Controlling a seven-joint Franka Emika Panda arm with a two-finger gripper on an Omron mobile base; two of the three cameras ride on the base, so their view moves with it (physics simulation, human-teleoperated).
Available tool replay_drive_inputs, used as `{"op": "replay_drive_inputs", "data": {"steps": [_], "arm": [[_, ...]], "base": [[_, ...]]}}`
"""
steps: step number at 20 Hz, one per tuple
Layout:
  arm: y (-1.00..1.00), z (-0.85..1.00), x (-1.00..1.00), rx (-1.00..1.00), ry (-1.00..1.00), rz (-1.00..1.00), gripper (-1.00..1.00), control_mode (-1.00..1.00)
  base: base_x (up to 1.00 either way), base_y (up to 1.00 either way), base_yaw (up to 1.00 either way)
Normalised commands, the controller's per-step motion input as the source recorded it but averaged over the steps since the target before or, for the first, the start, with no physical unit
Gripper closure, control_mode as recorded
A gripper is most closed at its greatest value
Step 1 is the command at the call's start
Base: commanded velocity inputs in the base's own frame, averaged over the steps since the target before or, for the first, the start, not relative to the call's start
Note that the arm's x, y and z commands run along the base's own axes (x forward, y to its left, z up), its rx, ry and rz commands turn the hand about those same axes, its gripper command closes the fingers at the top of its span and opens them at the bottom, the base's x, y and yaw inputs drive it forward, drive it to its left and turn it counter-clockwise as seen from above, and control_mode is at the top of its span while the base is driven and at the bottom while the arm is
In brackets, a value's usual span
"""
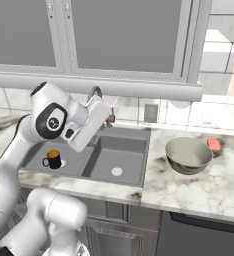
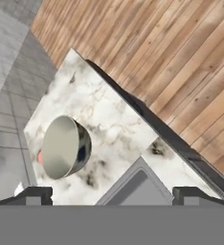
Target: Pick the mug and place it in the sink. Pick the bowl and place it in the open cabinet and then close the cabinet.
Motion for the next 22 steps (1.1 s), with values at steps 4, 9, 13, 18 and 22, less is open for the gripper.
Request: {"op": "replay_drive_inputs", "data": {"steps": [4, 9, 13, 18, 22], "arm": [[-0.46, 0.00, 0.00, 0.10, 0.00, -0.02, -1.00, -1.00], [-0.48, 0.00, 0.00, 0.10, 0.00, 0.00, -1.00, -1.00], [-0.44, -0.04, 0.00, 0.02, 0.00, 0.00, -1.00, -1.00], [-0.27, -0.20, 0.00, 0.00, 0.00, 0.00, -1.00, -1.00], [-0.18, -0.17, 0.10, 0.00, 0.01, 0.00, -1.00, -1.00]], "base": [[0.00, 0.00, 0.00], [0.00, 0.00, 0.00], [0.00, 0.00, 0.00], [0.00, 0.00, 0.00], [0.00, 0.00, 0.00]]}}
